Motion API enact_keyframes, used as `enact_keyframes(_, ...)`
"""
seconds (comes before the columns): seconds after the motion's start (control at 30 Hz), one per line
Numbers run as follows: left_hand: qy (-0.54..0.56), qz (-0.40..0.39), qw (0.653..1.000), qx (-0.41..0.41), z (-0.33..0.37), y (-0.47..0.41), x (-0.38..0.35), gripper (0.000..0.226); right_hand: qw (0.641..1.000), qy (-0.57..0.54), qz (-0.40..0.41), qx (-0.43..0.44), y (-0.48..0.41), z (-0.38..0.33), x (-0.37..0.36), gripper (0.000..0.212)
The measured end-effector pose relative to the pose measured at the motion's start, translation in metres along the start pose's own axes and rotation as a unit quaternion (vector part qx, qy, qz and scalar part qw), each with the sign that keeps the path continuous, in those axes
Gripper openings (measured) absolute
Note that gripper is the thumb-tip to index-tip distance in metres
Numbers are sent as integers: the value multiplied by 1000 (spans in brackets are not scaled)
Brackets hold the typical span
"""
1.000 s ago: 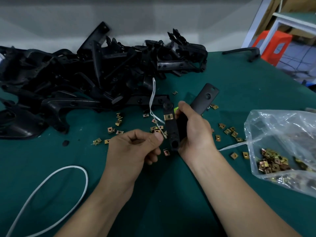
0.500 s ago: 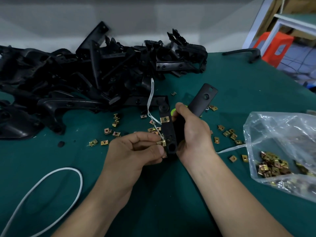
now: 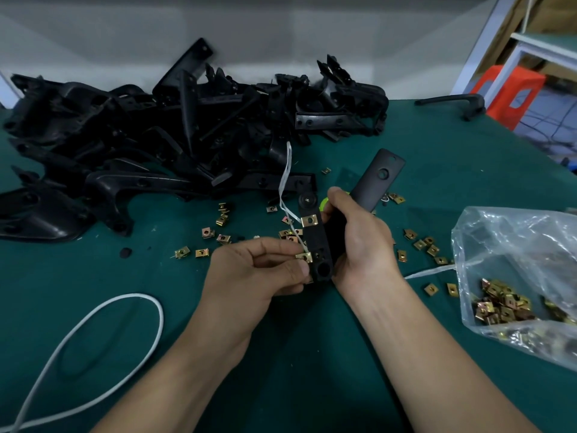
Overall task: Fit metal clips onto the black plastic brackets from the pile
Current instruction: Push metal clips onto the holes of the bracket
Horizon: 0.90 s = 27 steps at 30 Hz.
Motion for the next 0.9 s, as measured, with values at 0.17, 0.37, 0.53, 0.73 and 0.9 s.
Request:
enact_keyframes(0.17, 16, -3, 1000, -3, 3, 0, 0, 19, 1000, 3, -4, 0, 0, 1, 0, 28)
enact_keyframes(0.37, -12, -8, 1000, 17, -1, -1, 2, 20, 1000, -1, -13, 11, 1, 1, -3, 23)
enact_keyframes(0.53, -37, -33, 998, 33, -3, 0, -1, 26, 997, 52, -26, 54, 2, -2, -4, 28)
enact_keyframes(0.73, -15, -51, 997, 54, -4, -2, -1, 15, 989, 99, -38, 104, 6, -10, -8, 27)
enact_keyframes(0.9, -8, -51, 997, 59, -5, -3, 1, 14, 986, 106, -12, 125, 7, -12, -5, 30)
Point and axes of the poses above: each hand's wrist, its own y-axis away from the middle knuckle, its own x-axis out of the back of the hand, z = x × y, the point moved 8 cm from there along -y, towards the middle knuckle, and after that the axes turned 3 degrees about -x, right-handed, at the moved point
